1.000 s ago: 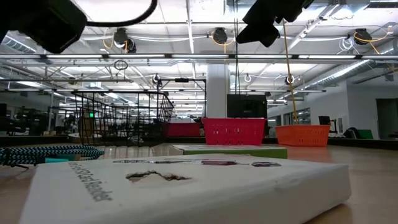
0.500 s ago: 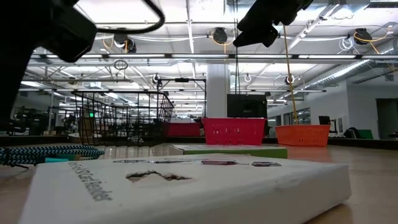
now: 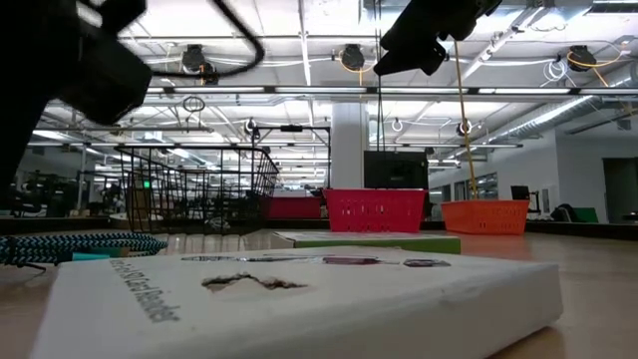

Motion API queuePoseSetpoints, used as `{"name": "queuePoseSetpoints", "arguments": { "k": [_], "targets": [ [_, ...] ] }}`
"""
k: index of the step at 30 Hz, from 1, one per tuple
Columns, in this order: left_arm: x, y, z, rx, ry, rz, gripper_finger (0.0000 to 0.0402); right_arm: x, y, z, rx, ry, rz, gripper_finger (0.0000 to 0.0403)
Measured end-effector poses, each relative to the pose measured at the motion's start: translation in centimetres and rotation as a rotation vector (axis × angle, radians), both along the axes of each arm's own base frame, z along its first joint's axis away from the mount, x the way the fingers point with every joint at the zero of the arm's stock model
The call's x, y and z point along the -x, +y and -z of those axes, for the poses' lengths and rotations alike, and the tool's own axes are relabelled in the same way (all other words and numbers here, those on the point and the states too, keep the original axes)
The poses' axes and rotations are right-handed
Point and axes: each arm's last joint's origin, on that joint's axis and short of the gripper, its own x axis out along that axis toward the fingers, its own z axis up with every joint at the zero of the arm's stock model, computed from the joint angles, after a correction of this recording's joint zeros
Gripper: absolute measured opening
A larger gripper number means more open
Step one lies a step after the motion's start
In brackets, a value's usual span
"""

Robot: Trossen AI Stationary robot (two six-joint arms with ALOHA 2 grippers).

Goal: Pick and place items into bin
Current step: Put the blue charger cable into the wire basket

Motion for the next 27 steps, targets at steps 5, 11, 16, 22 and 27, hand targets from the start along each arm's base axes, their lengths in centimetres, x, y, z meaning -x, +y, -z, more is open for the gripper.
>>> {"name": "queuePoseSetpoints", "arguments": {
  "k": [5,11,16,22,27],
  "targets": [
    [-0.4,-0.4,1.3,0.033,0.037,0.014,0.0168,0.0,0.0,0.0,-0.001,-0.006,0.000,0.0214],
    [-0.7,-0.6,1.8,0.068,0.049,0.000,0.0164,-0.1,0.0,-0.1,-0.008,-0.011,0.004,0.0213],
    [-1.1,-0.2,1.8,0.069,0.033,0.020,0.0100,-0.1,0.0,-0.1,-0.015,-0.015,0.008,0.0205],
    [-1.9,0.5,1.7,0.081,-0.005,0.013,0.0019,-0.2,0.0,-0.2,-0.090,-0.026,0.061,0.0198],
    [-2.9,1.6,0.6,0.088,-0.085,-0.034,0.0039,-0.3,0.1,-0.4,-0.202,-0.035,0.132,0.0196]
  ]
}}
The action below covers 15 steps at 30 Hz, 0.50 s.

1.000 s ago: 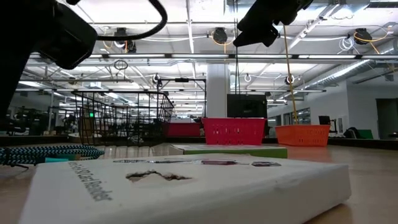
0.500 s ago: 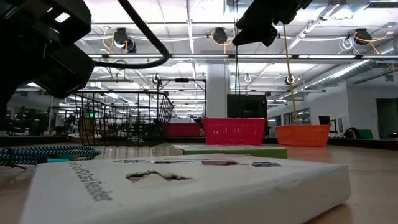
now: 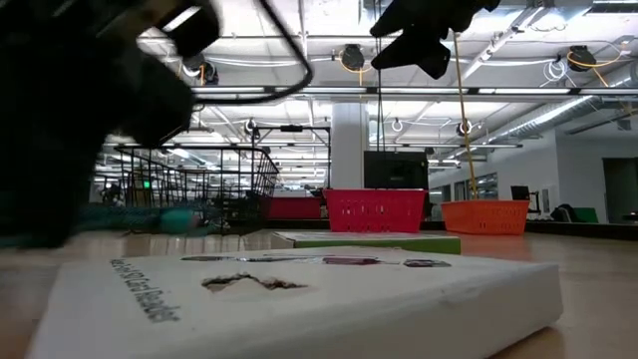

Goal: Pick and place items into bin
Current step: Put the blue charger cable into the wire basket

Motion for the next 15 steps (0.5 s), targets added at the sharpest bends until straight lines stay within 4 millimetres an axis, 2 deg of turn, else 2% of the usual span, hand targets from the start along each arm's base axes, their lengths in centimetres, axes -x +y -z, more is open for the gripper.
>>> {"name": "queuePoseSetpoints", "arguments": {
  "k": [4,11,15],
  "targets": [
    [-0.5,1.5,-2.1,-0.051,-0.107,-0.047,0.0017,-0.1,0.0,-0.2,-0.084,-0.013,0.004,0.0195],
    [-0.8,5.2,-7.0,-0.154,-0.319,-0.166,0.0031,-0.6,-0.5,-0.8,-0.274,-0.053,-0.060,0.0198],
    [-0.6,7.0,-9.8,-0.193,-0.448,-0.214,0.0020,-0.9,-1.1,-1.4,-0.384,-0.098,-0.053,0.0198]
  ]
}}
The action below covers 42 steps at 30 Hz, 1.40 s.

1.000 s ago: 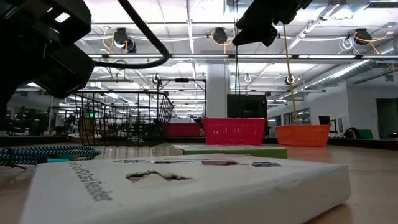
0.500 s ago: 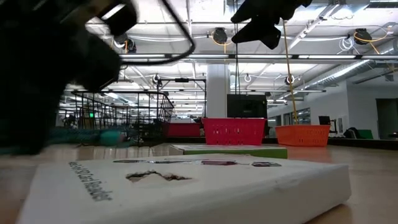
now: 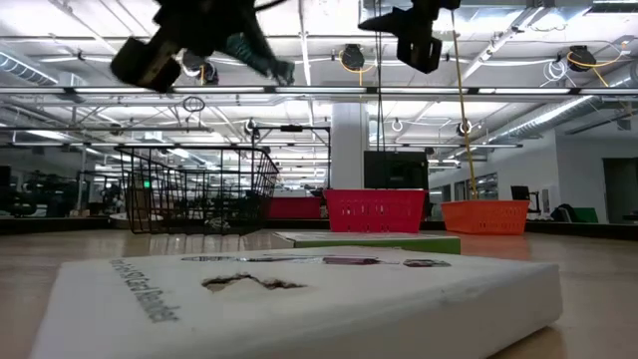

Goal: Pick and place items into bin
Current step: Put the blue charger cable into the wire basket

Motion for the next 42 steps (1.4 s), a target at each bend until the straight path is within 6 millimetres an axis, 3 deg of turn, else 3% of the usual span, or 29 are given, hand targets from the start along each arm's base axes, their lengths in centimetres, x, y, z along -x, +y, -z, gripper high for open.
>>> {"name": "queuePoseSetpoints", "arguments": {
  "k": [5,10,17,25,31,36,42],
  "targets": [
    [0.0,1.6,-3.2,-0.056,-0.189,-0.028,0.0016,-0.6,-1.1,-0.9,-0.085,-0.078,0.070,0.0199],
    [-0.1,2.4,-4.5,-0.047,-0.281,-0.048,0.0031,-0.9,-2.5,-1.4,-0.158,-0.127,0.138,0.0199],
    [-0.3,2.5,-4.7,-0.046,-0.304,-0.035,0.0016,-1.3,-3.9,-2.1,-0.213,-0.203,0.193,0.0199],
    [-0.3,2.5,-4.8,-0.038,-0.309,-0.042,0.0033,-3.0,-4.2,0.2,-0.277,-0.130,0.158,0.0203],
    [-0.3,2.5,-4.8,-0.038,-0.310,-0.046,0.0016,-4.1,-4.0,-0.3,-0.306,-0.280,0.109,0.0203],
    [-0.3,2.6,-4.8,-0.035,-0.311,-0.051,0.0021,-4.1,-4.5,-0.3,-0.313,-0.272,0.100,0.0171],
    [-0.4,2.9,-4.8,-0.024,-0.308,-0.046,0.0040,-4.1,-4.8,-0.2,-0.302,-0.270,0.084,0.0076]
  ]
}}
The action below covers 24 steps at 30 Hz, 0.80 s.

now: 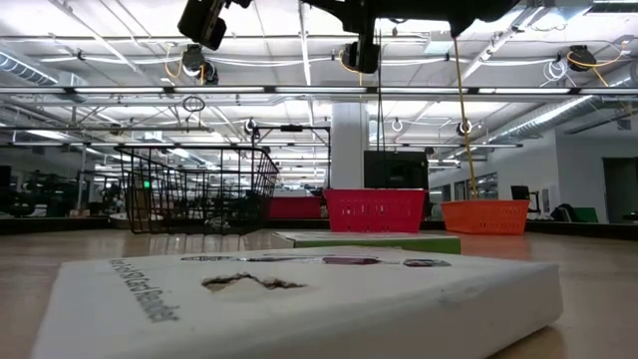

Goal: Pick and place items into bin
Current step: Put the blue charger cable into the wire basket

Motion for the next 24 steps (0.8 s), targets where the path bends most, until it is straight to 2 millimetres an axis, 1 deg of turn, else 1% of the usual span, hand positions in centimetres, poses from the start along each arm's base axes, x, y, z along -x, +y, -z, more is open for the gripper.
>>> {"name": "queuePoseSetpoints", "arguments": {
  "k": [2,3,6,8,14,17,19,21,24],
  "targets": [
    [0.0,0.0,0.0,-0.007,-0.001,0.002,0.0035,0.0,-0.2,0.0,0.016,-0.005,0.004,0.0036],
    [0.0,0.0,0.0,-0.010,-0.001,0.004,0.0033,0.0,-0.3,0.0,0.022,-0.007,0.006,0.0026],
    [0.0,0.1,0.0,-0.010,0.000,0.007,0.0032,0.0,-0.7,0.0,0.026,-0.008,0.017,0.0026],
    [0.0,0.1,0.0,-0.008,0.000,0.007,0.0040,0.1,-1.2,0.0,0.018,-0.003,0.021,0.0030],
    [0.8,-0.2,-0.6,0.029,0.009,0.080,0.0096,0.2,-3.1,0.0,0.046,-0.013,0.085,0.0027],
    [1.6,-0.4,-1.0,0.005,0.035,0.129,0.0125,0.4,-4.2,0.0,0.057,-0.011,0.113,0.0027],
    [2.0,-0.5,-0.7,-0.012,0.082,0.175,0.0140,0.5,-5.0,0.0,0.064,-0.012,0.127,0.0027],
    [2.4,-0.8,-0.1,-0.018,0.152,0.239,0.0152,0.7,-5.8,0.0,0.071,-0.014,0.151,0.0027],
    [3.1,-1.1,0.3,-0.017,0.219,0.274,0.0160,0.7,-7.0,0.2,0.089,-0.019,0.201,0.0027]
  ]
}}
